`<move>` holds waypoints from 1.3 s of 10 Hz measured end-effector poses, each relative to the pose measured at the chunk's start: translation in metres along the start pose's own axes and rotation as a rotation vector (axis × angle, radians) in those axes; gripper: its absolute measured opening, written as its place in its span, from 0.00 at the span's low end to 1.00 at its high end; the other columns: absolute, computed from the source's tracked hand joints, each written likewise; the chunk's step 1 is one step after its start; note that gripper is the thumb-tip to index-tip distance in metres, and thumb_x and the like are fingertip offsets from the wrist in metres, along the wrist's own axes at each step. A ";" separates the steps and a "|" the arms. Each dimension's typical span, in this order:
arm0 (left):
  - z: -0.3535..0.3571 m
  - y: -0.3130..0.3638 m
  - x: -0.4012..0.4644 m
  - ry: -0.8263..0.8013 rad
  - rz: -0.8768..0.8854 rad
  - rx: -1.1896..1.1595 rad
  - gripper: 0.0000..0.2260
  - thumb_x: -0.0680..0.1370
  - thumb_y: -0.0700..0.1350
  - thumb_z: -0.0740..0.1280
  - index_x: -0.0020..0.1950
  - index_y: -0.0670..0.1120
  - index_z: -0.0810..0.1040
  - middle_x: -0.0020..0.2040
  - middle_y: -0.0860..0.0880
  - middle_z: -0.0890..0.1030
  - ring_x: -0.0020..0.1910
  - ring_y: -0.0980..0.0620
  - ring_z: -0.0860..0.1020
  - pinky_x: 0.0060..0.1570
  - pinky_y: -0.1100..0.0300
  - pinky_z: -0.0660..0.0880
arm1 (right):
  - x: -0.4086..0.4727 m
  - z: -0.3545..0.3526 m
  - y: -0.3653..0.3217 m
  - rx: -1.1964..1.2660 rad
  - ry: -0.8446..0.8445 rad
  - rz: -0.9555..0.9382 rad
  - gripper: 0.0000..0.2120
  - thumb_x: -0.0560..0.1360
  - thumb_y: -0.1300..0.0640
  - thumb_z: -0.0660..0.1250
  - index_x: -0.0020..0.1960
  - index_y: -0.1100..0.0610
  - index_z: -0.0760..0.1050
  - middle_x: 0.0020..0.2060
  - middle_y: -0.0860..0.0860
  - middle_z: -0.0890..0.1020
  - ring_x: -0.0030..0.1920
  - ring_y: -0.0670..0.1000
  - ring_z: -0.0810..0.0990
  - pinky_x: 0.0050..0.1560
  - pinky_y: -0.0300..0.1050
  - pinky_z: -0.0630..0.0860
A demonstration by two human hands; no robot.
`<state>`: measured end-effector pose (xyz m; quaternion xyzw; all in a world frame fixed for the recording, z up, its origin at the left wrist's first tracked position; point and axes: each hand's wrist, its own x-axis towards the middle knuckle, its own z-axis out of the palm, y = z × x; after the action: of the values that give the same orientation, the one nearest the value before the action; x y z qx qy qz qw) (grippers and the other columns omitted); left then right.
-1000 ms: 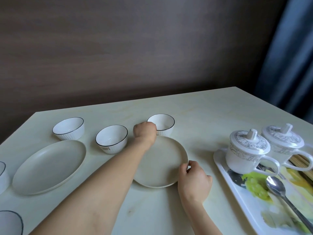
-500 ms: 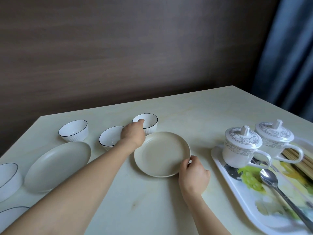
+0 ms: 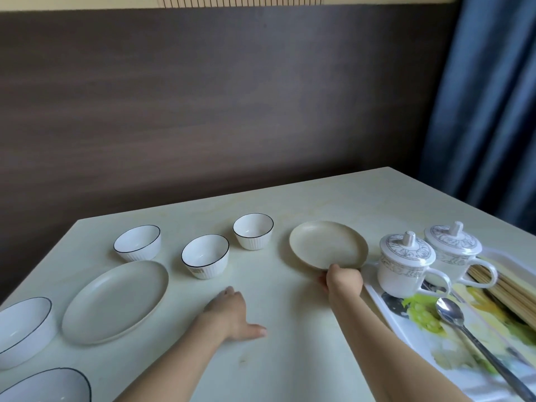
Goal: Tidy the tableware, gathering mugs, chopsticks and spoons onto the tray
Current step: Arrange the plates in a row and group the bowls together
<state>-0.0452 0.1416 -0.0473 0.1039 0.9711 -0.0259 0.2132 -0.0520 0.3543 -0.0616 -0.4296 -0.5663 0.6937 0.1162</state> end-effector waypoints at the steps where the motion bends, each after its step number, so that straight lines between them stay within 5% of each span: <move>1: -0.002 -0.002 0.002 0.000 0.021 -0.009 0.44 0.69 0.68 0.66 0.74 0.41 0.60 0.76 0.45 0.58 0.75 0.49 0.59 0.70 0.57 0.62 | 0.016 0.005 -0.009 0.074 -0.059 0.046 0.10 0.78 0.64 0.57 0.42 0.65 0.74 0.16 0.51 0.76 0.27 0.53 0.80 0.42 0.47 0.81; 2: -0.004 -0.005 0.003 0.009 0.029 -0.012 0.42 0.68 0.68 0.67 0.73 0.43 0.63 0.74 0.46 0.61 0.73 0.50 0.63 0.68 0.57 0.65 | 0.022 0.003 -0.012 0.161 -0.108 0.023 0.06 0.77 0.68 0.58 0.52 0.60 0.68 0.33 0.55 0.75 0.17 0.42 0.75 0.22 0.35 0.75; 3: -0.001 -0.009 0.004 0.027 0.036 -0.022 0.41 0.67 0.68 0.67 0.71 0.44 0.64 0.73 0.47 0.62 0.72 0.51 0.64 0.66 0.57 0.66 | 0.026 0.005 -0.013 0.128 -0.092 0.005 0.11 0.77 0.69 0.57 0.58 0.63 0.70 0.36 0.55 0.73 0.16 0.43 0.75 0.23 0.38 0.76; 5: 0.004 -0.013 0.001 0.075 0.065 -0.050 0.47 0.68 0.69 0.65 0.77 0.45 0.55 0.79 0.48 0.51 0.78 0.53 0.52 0.72 0.58 0.58 | 0.012 0.009 -0.011 -0.021 -0.038 0.057 0.11 0.75 0.68 0.54 0.36 0.65 0.71 0.28 0.56 0.77 0.28 0.54 0.76 0.34 0.46 0.75; 7: -0.006 -0.030 0.001 0.135 0.042 -0.119 0.34 0.74 0.61 0.63 0.74 0.46 0.61 0.74 0.48 0.63 0.72 0.50 0.64 0.68 0.55 0.65 | -0.011 0.030 0.005 -0.202 -0.278 0.055 0.11 0.71 0.71 0.58 0.32 0.63 0.72 0.22 0.57 0.76 0.22 0.53 0.73 0.26 0.40 0.70; 9: -0.008 -0.053 0.009 0.203 -0.020 -0.296 0.33 0.78 0.54 0.62 0.77 0.44 0.52 0.77 0.47 0.56 0.75 0.49 0.59 0.70 0.57 0.62 | -0.038 0.074 0.029 -0.362 -0.541 -0.027 0.15 0.69 0.69 0.63 0.27 0.55 0.70 0.30 0.57 0.75 0.33 0.54 0.71 0.40 0.47 0.68; 10: -0.010 -0.059 0.020 0.203 -0.037 -0.321 0.32 0.78 0.52 0.61 0.78 0.45 0.51 0.77 0.48 0.57 0.75 0.48 0.60 0.69 0.57 0.62 | -0.048 0.092 0.038 -0.385 -0.595 -0.071 0.06 0.72 0.66 0.65 0.42 0.56 0.73 0.33 0.55 0.78 0.33 0.54 0.74 0.40 0.46 0.72; 11: -0.011 -0.061 0.032 0.204 -0.065 -0.332 0.32 0.78 0.51 0.61 0.77 0.46 0.50 0.75 0.46 0.62 0.71 0.45 0.65 0.65 0.54 0.67 | -0.046 0.103 0.044 -0.419 -0.589 -0.087 0.12 0.73 0.64 0.65 0.55 0.57 0.72 0.38 0.54 0.81 0.34 0.51 0.78 0.46 0.46 0.77; 12: -0.018 -0.063 0.044 0.209 -0.095 -0.414 0.35 0.77 0.51 0.61 0.79 0.47 0.45 0.75 0.47 0.62 0.70 0.45 0.66 0.63 0.55 0.67 | -0.041 0.108 0.045 -0.435 -0.590 -0.085 0.14 0.73 0.65 0.65 0.59 0.59 0.72 0.39 0.54 0.81 0.37 0.52 0.80 0.51 0.47 0.77; 13: -0.030 -0.065 0.049 0.171 -0.116 -0.501 0.30 0.78 0.49 0.60 0.78 0.45 0.51 0.74 0.47 0.64 0.69 0.46 0.68 0.61 0.57 0.68 | -0.044 0.108 0.042 -0.512 -0.607 -0.129 0.17 0.73 0.65 0.65 0.61 0.62 0.73 0.38 0.54 0.80 0.38 0.54 0.77 0.47 0.45 0.74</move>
<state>-0.1148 0.0906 -0.0398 -0.0060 0.9661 0.2117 0.1477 -0.0904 0.2376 -0.0798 -0.1836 -0.7554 0.6167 -0.1239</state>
